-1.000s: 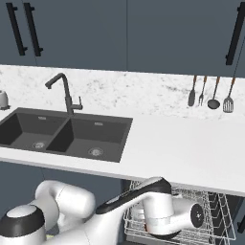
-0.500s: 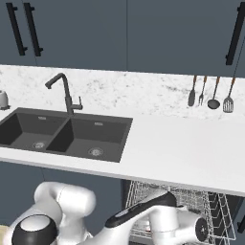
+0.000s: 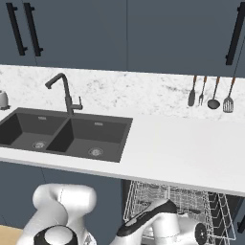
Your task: Pick up the cup and bowl from the counter, place them in the dishwasher, and close the dishwasher door.
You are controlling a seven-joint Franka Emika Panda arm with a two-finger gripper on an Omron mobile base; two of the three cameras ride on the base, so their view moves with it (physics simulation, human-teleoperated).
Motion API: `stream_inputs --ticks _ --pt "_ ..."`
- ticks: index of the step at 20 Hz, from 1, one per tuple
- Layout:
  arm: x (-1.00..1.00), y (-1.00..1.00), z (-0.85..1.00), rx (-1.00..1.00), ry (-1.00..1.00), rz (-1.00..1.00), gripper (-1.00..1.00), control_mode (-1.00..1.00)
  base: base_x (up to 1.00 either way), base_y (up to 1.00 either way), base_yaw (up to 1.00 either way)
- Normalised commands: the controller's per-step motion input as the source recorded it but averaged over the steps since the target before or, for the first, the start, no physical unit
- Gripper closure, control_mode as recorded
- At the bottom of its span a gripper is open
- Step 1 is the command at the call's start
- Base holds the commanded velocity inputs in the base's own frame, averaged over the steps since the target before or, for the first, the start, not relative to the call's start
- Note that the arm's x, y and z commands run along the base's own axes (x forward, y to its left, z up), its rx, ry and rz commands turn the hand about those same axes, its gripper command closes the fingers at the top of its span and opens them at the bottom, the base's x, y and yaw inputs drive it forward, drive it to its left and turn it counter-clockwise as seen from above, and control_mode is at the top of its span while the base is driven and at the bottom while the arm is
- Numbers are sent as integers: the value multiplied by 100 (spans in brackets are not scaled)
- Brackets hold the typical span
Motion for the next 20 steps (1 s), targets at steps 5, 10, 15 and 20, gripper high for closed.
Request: stream_inputs --ticks 5,10,15,20 --pt "75 0 -58 0 12 0 100 -100 0 0 0" --pt "24 -2 -49 0 2 0 100 -100 0 0 0" --pt "7 -3 -61 0 0 0 100 -100 0 0 0" --pt "10 -8 -28 0 3 0 100 -100 0 0 0"
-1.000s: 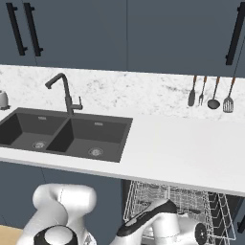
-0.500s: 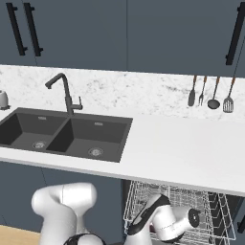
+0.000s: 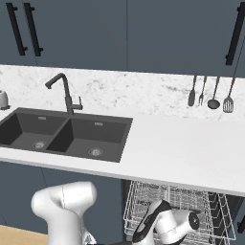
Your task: Pick up the cup and bowl from the counter, place them in the dishwasher, and close the dishwasher door.
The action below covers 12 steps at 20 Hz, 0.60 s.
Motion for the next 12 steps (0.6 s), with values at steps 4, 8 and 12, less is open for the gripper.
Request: stream_inputs --ticks 4,8,12 --pt "0 -6 -13 0 5 0 -100 -100 0 0 0" --pt "0 -11 0 1 0 0 -100 -100 0 0 0" --pt "-1 -10 9 2 -3 0 -100 -100 0 0 0"
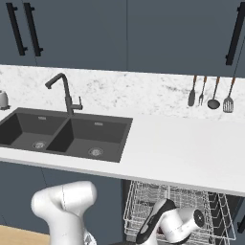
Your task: Pick up the cup and bowl from the counter, place them in the dishwasher, and close the dishwasher door.
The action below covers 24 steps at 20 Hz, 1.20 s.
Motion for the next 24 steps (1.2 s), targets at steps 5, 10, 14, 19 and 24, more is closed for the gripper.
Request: stream_inputs --ticks 5,10,14,19,24 --pt "0 -7 10 0 -1 0 -100 -100 0 0 0" --pt "0 -10 31 0 -4 -4 -100 -100 0 0 0" --pt "0 -3 34 0 -4 -5 -100 -100 0 0 0" --pt "-30 -7 44 0 0 -8 -100 -100 0 0 0" --pt "-91 0 24 0 7 -20 -100 -100 0 0 0"
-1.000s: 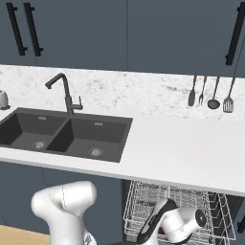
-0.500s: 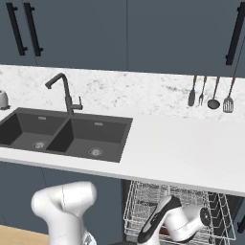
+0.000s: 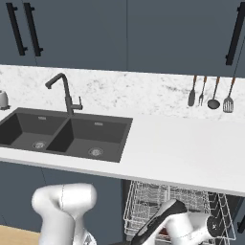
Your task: Pick up the cup and bowl from the counter, place them in the dishwasher, and close the dishwasher door.
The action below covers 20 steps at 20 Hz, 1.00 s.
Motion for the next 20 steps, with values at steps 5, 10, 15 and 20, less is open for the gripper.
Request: stream_inputs --ticks 5,10,15,20 --pt "-100 0 40 -1 11 -23 -100 -100 0 0 0" --pt "-100 0 92 -2 6 -19 -100 -100 0 0 0" --pt "-100 0 53 -10 9 -8 -100 -100 0 0 0" --pt "-100 0 0 -13 0 0 -100 -100 0 0 0"
